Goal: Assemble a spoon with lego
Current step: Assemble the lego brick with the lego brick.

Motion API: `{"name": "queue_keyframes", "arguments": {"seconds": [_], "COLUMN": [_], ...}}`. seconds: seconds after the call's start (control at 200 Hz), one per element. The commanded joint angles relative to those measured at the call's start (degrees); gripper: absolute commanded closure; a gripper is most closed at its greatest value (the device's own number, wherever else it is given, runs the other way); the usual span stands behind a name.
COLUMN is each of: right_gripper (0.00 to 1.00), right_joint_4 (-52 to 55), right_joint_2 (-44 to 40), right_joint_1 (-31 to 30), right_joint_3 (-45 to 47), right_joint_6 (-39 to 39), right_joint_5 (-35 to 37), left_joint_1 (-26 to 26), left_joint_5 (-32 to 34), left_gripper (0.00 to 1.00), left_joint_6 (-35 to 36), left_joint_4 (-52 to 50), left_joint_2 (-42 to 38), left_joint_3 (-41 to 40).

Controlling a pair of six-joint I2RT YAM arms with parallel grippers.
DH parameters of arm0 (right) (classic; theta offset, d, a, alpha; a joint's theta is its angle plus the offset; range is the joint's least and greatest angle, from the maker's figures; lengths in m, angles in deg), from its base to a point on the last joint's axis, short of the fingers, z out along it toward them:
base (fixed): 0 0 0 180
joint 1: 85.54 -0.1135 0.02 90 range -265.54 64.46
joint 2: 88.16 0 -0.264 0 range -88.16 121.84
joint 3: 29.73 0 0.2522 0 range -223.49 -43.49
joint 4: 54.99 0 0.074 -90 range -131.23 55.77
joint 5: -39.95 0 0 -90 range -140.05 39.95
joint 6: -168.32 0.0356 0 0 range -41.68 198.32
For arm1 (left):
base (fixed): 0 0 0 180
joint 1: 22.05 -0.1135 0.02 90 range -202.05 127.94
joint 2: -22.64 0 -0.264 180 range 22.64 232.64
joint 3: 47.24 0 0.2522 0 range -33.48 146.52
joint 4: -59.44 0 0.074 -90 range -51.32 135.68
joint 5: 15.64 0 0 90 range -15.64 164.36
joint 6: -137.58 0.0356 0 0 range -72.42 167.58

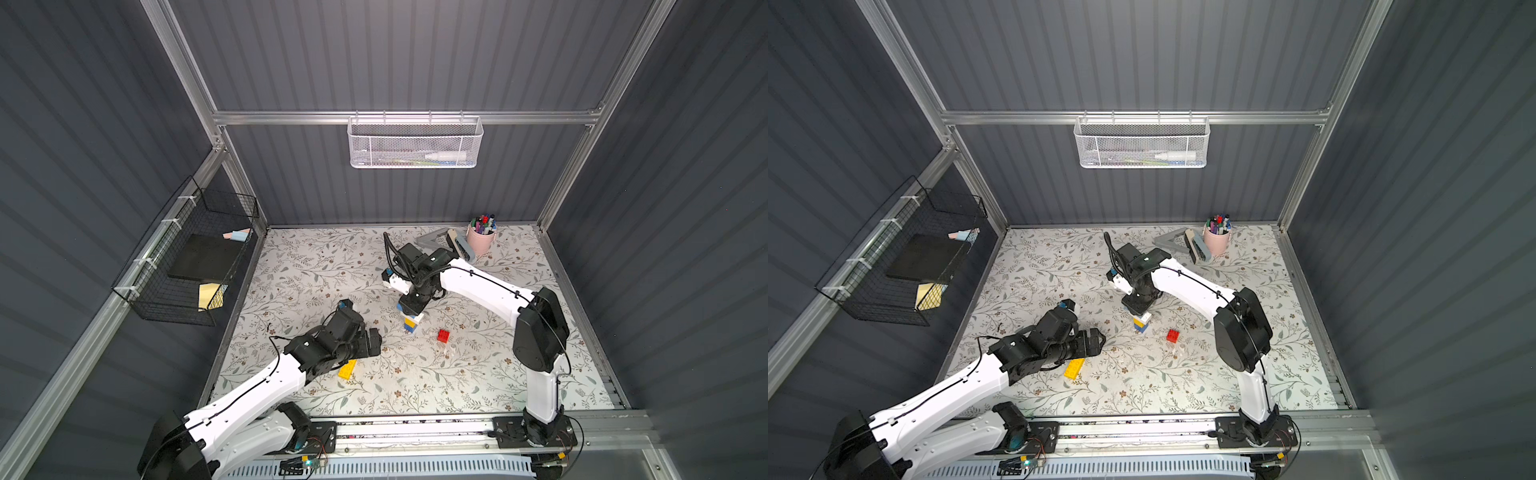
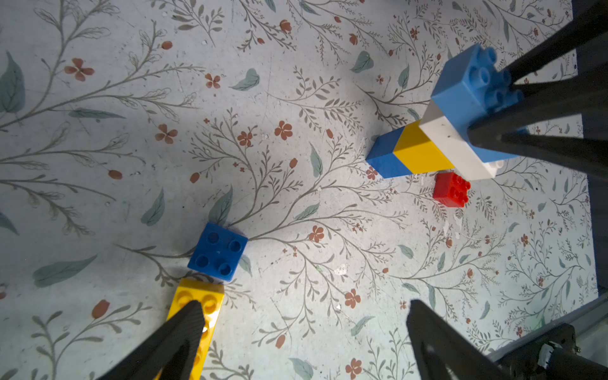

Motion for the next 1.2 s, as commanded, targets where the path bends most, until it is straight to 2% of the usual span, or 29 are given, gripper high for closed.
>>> {"name": "queue_keyframes", "arguments": {"seconds": [0.0, 0.54, 0.745, 0.916, 0.991, 1.196], "right_gripper": [0.67, 0.42, 0.27, 0.16, 0.11, 0.1], "right_joint_4": [3.0, 5.8, 6.5, 0.0, -1.3, -5.9], "right_joint_2": [2.2, 0.8, -4.4, -18.4, -24.8, -38.3], "right_joint_1": [0.1, 0.1, 0.8, 2.9, 4.4, 6.7], "right_joint_3": [1.2, -4.9, -3.9, 6.7, 11.7, 28.2], "right_joint_6": [0.0, 1.4, 3.8, 8.9, 13.9, 23.2], "right_joint_5": [0.1, 0.0, 0.4, 1.1, 2.5, 0.7], "left_joint_1": [-0.3, -0.4, -0.4, -0.4, -0.4, -0.4], "left_joint_5": [0.8, 1.3, 1.7, 2.7, 2.9, 2.5], "left_gripper": [0.01, 0.01, 0.01, 0.01, 0.01, 0.01], "left_joint_6": [1.1, 1.7, 2.4, 2.4, 2.4, 1.9], "left_joint_4": [-1.1, -2.2, -2.5, -3.2, -3.6, -3.2], "left_joint_2": [-1.0, -0.5, -1.4, -3.8, -4.6, -6.5], "left_joint_3": [-0.5, 0.2, 0.2, -0.4, -0.4, -1.6]}}
